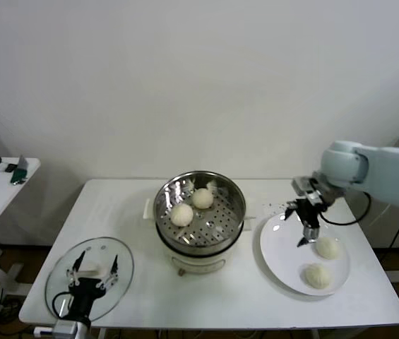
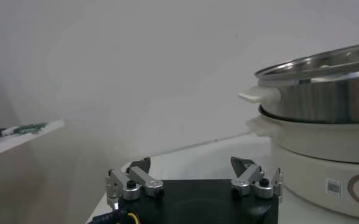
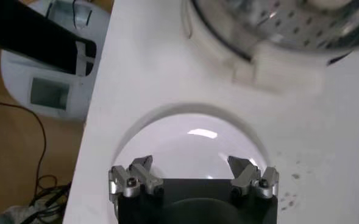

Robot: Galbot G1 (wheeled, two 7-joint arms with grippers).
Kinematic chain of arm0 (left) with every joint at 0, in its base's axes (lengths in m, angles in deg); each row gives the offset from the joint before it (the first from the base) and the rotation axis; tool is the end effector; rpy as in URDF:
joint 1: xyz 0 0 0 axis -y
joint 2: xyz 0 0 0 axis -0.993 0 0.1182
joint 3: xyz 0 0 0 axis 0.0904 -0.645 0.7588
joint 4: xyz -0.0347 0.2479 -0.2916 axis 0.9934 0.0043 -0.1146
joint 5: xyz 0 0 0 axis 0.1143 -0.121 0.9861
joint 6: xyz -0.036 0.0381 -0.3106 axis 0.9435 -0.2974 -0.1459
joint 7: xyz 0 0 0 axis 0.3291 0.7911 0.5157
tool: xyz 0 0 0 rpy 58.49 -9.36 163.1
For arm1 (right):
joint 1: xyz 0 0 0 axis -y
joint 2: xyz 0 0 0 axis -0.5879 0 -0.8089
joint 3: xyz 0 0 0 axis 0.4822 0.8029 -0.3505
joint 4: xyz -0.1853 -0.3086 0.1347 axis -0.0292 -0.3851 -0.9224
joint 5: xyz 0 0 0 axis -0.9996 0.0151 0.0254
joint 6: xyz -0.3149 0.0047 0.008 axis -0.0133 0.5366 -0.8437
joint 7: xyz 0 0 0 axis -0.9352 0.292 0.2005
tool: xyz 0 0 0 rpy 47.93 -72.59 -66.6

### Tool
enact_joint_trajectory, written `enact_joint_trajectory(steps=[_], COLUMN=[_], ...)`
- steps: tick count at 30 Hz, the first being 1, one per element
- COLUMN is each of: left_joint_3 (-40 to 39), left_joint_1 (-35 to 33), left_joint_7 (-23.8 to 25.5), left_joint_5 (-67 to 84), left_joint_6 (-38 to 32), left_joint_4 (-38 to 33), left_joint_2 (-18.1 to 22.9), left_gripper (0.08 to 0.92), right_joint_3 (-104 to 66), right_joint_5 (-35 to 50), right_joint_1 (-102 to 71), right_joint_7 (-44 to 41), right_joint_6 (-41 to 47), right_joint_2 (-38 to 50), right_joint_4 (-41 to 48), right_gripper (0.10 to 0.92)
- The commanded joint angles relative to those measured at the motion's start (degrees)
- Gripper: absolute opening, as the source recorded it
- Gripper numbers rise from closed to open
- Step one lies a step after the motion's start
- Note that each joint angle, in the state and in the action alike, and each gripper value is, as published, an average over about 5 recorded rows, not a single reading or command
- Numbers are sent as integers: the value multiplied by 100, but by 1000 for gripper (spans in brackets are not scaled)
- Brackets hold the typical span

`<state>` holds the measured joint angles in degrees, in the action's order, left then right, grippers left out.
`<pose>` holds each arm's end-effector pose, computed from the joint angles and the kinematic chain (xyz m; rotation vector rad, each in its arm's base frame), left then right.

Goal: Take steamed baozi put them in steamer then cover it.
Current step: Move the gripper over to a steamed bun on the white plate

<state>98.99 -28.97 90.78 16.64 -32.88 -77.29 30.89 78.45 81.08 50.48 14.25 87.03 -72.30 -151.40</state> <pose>0.0827 0.0913 -0.3833 0.0278 -2.9702 -0.3556 0.4605 -0.1675 -0.0824 1.4034 -1.2452 1.2741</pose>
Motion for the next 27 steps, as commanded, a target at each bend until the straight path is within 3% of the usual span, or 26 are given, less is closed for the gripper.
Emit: enact_joint_trajectory(steps=[1, 11, 27], left_joint_3=[31, 90, 142], left_joint_1=[-10, -22, -53], left_joint_7=[-1, 3, 13], left_joint_5=[-108, -125, -97], left_joint_6=[4, 41, 4], left_joint_4=[-68, -93, -33], left_joint_2=[124, 174, 179], left_gripper=[823, 823, 823], right_joint_3=[-453, -1404, -1452], right_joint_5=[-1202, -1545, -1594], right_joint_1=[-1400, -2503, -2624], right_joint_7=[6, -23, -61], right_joint_6=[-62, -145, -158], right_joint_2=[962, 809, 381], right_joint_4=[-13, 664, 1013], right_gripper=[823, 823, 823])
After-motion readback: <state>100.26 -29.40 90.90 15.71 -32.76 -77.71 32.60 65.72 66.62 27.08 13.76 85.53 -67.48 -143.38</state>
